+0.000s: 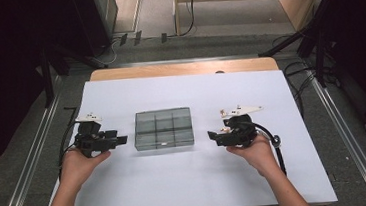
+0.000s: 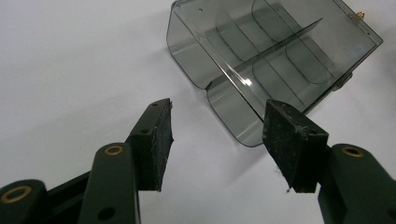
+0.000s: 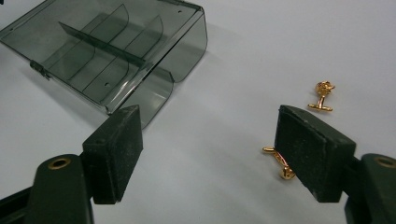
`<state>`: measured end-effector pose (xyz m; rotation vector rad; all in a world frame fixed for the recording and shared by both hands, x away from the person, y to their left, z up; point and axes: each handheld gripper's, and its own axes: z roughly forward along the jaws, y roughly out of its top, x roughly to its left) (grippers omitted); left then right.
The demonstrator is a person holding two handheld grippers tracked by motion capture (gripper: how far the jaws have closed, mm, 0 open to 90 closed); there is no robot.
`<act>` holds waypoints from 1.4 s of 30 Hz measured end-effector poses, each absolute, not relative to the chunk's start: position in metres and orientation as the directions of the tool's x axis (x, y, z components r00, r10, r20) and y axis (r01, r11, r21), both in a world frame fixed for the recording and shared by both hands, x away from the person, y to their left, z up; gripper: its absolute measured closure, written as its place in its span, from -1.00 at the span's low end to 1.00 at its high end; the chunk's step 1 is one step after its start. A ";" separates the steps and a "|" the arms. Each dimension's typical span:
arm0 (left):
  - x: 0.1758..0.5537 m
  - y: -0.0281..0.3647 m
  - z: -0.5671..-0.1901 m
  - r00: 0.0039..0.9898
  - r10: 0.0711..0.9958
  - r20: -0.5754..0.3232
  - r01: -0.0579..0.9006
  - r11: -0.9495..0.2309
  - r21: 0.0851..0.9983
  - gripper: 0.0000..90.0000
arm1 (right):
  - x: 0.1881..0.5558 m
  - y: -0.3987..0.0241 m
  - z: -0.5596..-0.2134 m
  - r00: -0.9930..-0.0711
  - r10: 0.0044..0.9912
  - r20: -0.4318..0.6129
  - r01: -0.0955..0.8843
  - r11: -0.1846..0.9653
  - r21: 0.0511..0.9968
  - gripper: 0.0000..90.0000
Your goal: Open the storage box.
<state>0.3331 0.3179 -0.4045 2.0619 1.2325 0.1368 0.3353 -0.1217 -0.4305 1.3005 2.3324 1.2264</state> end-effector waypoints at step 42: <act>0.330 0.310 -0.395 0.599 0.763 -0.242 0.687 -0.334 0.646 -0.16 | 0.304 -0.064 -0.413 -0.580 0.797 0.171 0.591 0.266 0.762 0.06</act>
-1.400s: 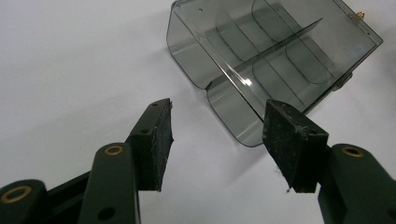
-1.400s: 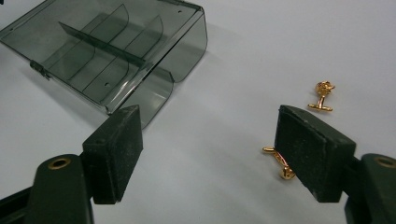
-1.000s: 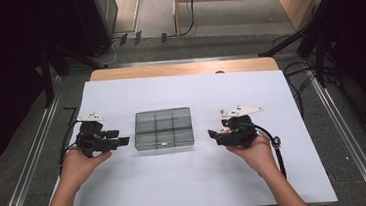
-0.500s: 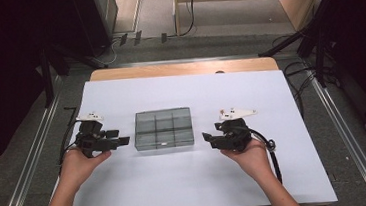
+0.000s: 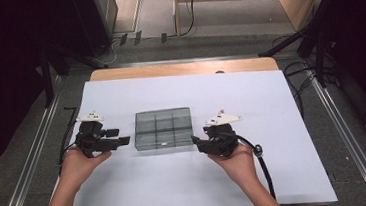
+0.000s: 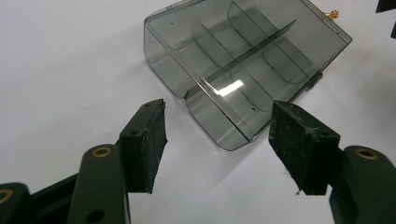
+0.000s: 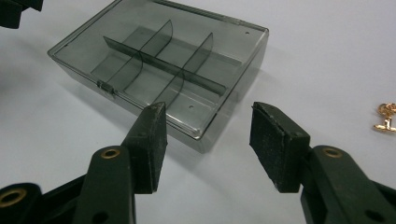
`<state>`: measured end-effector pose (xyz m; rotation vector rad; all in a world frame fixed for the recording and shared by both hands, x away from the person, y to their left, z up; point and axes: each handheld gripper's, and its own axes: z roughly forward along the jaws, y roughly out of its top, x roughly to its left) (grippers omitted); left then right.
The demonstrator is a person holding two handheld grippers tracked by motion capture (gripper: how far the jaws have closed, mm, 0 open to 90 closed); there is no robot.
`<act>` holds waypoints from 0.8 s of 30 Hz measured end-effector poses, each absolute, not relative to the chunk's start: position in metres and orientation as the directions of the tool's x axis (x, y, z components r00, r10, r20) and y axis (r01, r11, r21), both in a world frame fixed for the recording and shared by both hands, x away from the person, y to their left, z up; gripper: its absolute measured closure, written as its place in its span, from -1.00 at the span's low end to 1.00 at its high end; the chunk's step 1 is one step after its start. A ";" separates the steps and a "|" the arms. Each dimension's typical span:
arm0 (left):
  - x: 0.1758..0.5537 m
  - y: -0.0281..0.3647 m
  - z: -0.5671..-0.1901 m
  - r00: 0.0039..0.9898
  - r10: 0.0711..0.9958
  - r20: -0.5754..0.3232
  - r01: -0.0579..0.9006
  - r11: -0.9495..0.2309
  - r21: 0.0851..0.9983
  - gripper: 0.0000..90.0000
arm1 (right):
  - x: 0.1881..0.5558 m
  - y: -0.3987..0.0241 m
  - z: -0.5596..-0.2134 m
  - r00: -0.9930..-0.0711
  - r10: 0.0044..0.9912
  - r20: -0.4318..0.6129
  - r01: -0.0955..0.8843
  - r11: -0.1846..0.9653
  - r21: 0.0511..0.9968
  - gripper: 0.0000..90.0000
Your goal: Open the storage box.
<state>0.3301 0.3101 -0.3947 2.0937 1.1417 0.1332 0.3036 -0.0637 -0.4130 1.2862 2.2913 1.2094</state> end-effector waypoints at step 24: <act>0.329 0.303 -0.397 0.624 0.748 -0.225 0.667 -0.361 0.652 -0.19 | 0.280 -0.018 -0.429 -0.528 0.836 0.150 0.581 0.226 0.782 0.19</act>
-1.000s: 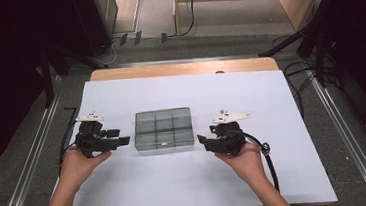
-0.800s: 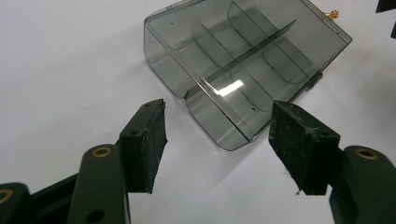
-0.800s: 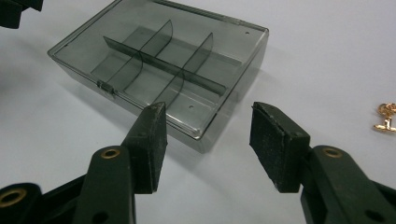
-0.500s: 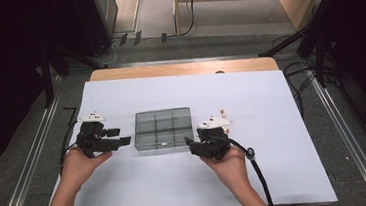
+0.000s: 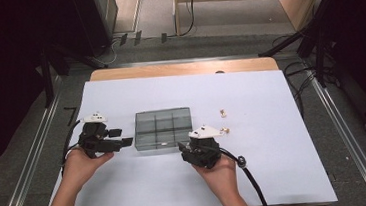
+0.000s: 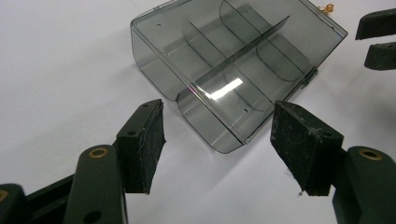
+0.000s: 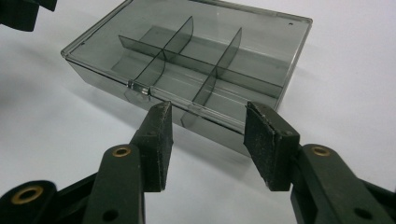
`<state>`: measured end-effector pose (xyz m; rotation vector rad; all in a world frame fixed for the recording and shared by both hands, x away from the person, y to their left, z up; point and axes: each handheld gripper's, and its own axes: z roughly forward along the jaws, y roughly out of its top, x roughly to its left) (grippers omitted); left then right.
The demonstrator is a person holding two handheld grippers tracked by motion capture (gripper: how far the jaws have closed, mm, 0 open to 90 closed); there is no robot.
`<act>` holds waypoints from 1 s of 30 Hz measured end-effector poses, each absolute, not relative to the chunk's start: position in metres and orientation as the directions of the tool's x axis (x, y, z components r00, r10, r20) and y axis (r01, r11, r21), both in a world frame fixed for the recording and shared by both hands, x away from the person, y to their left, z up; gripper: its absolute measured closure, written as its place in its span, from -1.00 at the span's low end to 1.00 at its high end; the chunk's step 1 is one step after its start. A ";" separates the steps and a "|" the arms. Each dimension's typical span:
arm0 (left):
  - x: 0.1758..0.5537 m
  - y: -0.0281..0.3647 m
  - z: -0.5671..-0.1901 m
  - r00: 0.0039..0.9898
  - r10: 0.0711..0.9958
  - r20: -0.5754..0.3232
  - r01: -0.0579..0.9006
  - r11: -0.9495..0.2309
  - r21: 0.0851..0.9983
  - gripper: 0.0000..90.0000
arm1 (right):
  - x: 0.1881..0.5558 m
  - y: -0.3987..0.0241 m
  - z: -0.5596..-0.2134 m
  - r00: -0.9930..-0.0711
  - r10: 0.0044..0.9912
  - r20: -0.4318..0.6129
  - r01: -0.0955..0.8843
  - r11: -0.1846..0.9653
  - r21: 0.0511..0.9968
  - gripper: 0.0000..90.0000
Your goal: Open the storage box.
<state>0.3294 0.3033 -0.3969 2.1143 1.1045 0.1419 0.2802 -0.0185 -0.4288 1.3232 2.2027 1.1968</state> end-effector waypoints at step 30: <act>0.329 0.299 -0.398 0.646 0.733 -0.215 0.648 -0.377 0.662 -0.19 | 0.266 0.025 -0.455 -0.506 0.846 0.168 0.575 0.186 0.797 0.66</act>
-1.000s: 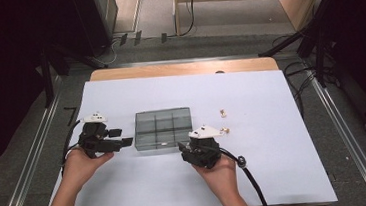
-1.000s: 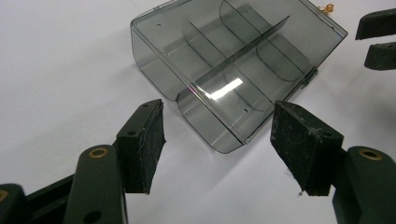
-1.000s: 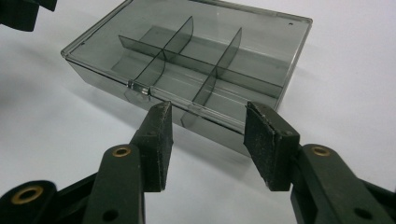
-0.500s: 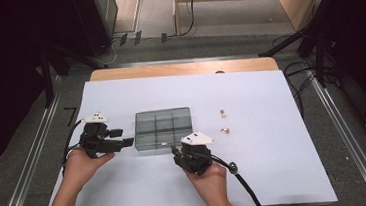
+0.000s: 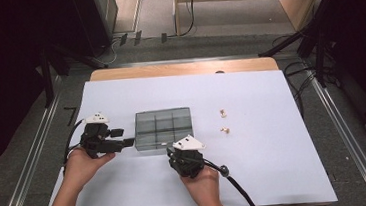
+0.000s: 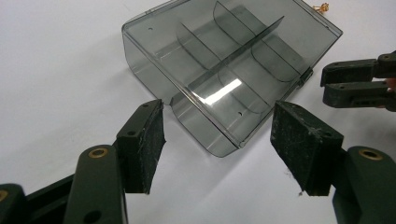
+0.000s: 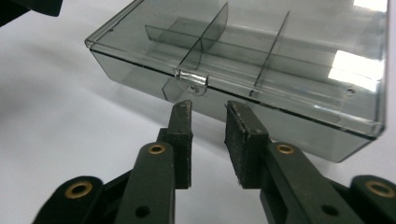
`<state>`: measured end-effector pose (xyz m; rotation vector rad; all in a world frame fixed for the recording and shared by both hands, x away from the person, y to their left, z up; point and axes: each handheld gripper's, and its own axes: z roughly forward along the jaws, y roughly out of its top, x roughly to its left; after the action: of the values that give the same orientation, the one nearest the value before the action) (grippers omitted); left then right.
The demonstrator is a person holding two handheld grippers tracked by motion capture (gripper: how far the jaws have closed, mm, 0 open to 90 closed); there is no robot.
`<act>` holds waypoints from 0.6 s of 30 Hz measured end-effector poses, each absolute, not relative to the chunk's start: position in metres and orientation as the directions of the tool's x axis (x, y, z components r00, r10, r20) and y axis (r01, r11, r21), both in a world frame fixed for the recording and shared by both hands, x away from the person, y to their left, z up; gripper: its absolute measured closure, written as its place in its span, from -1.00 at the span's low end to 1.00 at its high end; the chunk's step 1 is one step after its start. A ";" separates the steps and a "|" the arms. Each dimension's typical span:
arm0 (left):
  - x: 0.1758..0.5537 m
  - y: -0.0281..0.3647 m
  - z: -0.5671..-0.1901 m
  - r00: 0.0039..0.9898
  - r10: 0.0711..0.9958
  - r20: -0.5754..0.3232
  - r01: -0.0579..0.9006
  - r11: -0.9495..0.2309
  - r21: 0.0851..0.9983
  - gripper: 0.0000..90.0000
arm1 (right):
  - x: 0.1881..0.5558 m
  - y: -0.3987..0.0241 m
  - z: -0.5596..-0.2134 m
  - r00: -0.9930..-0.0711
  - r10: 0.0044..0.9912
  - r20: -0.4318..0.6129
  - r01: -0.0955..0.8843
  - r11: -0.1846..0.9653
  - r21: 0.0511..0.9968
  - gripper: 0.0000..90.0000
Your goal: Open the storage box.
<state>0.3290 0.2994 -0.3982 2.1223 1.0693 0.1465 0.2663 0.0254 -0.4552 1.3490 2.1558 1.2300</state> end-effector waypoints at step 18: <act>0.329 0.298 -0.400 0.653 0.729 -0.207 0.640 -0.385 0.665 -0.19 | 0.273 0.038 -0.468 -0.510 0.844 0.166 0.576 0.191 0.795 0.84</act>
<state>0.3290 0.2978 -0.4002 2.1284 1.0573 0.1529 0.2732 0.0375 -0.4683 1.3444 2.1636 1.2270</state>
